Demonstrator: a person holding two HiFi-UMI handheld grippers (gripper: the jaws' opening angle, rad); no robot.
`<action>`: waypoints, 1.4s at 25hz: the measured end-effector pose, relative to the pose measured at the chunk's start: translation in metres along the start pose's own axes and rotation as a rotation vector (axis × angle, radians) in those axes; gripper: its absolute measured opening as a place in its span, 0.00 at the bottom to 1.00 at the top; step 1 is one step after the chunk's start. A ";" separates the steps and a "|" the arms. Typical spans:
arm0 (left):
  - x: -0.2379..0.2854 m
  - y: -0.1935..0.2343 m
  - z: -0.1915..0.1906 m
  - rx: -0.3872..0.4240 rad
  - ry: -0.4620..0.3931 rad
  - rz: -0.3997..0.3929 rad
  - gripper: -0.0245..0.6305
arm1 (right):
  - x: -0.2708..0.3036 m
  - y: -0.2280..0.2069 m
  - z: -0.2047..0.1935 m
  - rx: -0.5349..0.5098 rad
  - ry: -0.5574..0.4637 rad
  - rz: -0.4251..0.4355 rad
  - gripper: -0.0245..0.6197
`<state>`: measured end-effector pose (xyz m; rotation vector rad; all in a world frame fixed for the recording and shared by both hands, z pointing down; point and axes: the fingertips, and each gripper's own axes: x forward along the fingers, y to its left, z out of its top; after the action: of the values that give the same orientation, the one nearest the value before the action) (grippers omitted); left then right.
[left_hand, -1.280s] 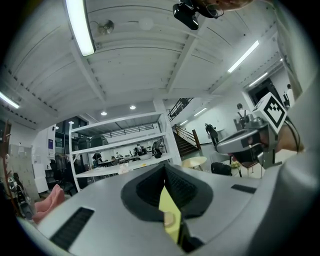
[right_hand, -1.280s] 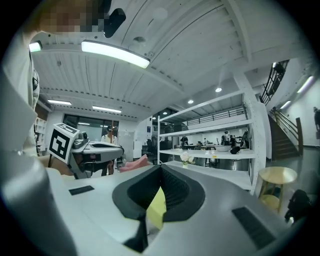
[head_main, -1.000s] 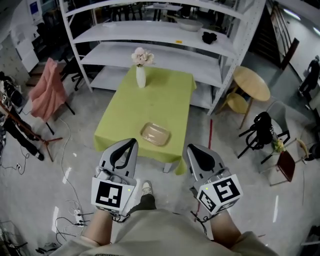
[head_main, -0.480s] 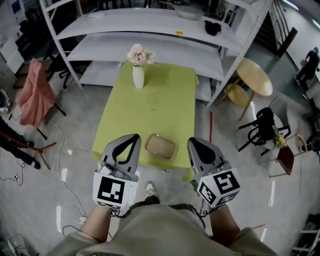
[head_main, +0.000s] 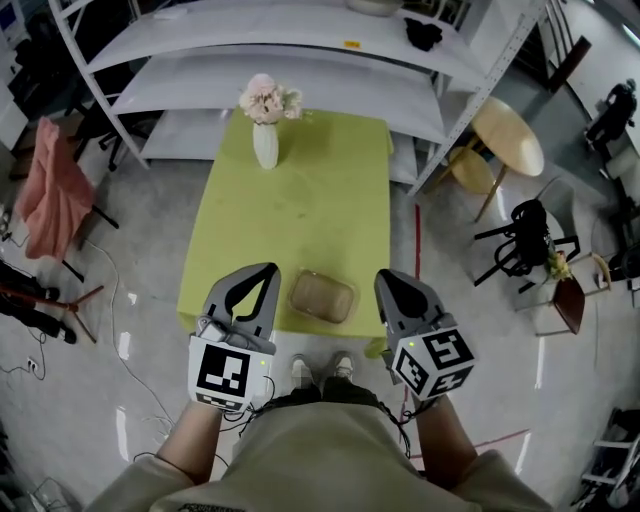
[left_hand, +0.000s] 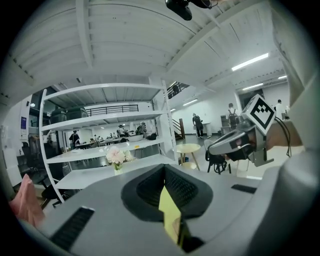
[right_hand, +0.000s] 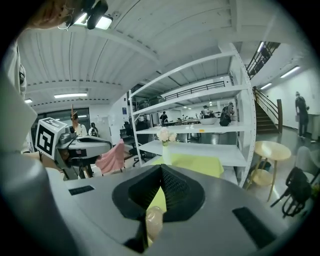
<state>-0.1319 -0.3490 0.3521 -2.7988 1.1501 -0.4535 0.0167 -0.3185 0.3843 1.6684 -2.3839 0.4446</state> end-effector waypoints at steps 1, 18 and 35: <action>0.004 0.001 -0.004 -0.004 0.009 -0.005 0.05 | 0.004 -0.004 -0.004 0.007 0.011 -0.004 0.05; 0.078 -0.021 -0.097 -0.065 0.226 -0.098 0.05 | 0.076 -0.056 -0.130 0.190 0.267 0.000 0.15; 0.087 -0.063 -0.187 -0.145 0.419 -0.140 0.05 | 0.095 -0.065 -0.258 0.345 0.536 0.042 0.20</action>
<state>-0.0874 -0.3585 0.5631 -3.0115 1.0889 -1.0501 0.0428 -0.3317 0.6655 1.3806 -2.0190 1.1979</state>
